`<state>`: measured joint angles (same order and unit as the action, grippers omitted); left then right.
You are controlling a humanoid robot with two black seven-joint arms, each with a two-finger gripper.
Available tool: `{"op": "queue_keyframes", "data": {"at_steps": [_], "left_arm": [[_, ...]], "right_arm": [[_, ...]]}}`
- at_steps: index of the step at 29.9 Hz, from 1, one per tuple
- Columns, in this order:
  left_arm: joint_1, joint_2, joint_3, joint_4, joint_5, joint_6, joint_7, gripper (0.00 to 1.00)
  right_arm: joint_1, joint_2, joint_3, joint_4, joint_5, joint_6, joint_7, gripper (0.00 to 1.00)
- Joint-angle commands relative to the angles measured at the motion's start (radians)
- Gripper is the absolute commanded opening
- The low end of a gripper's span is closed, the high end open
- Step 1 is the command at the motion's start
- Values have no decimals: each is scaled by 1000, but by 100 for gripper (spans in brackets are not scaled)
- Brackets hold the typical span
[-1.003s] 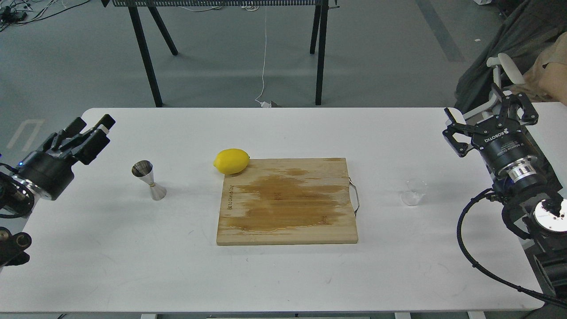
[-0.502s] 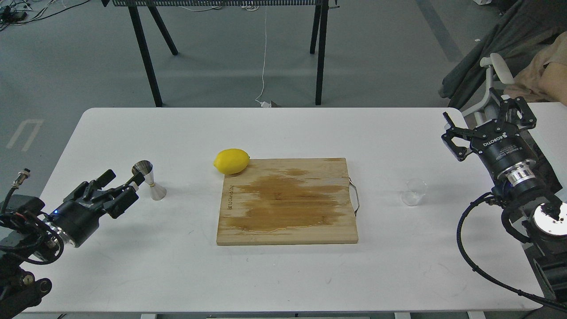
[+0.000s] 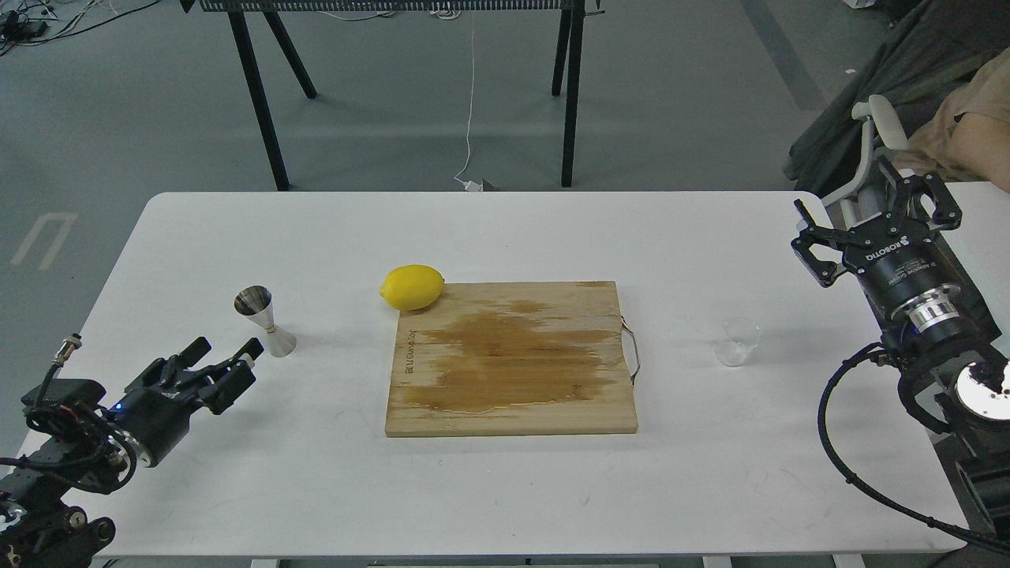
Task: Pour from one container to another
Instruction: 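Move the left hand down toward the steel jigger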
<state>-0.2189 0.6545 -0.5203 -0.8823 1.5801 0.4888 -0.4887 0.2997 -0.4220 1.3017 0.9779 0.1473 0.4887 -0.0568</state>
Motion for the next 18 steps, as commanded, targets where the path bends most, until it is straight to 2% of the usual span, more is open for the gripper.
{"op": "queue_keyframes", "data": {"at_steps": [1,8,18], "left_arm": [[-7,-29,0,43,6,0,0,99],[-54,-91,2,134,11,0,0,99],[-85,-118,3,146,14,0,0,99]], "right_arm": [[-2,-1,1,1,0,0,0,99],[-2,-1,1,1,0,0,0,99],[-2,-3,2,1,0,0,0,99]]}}
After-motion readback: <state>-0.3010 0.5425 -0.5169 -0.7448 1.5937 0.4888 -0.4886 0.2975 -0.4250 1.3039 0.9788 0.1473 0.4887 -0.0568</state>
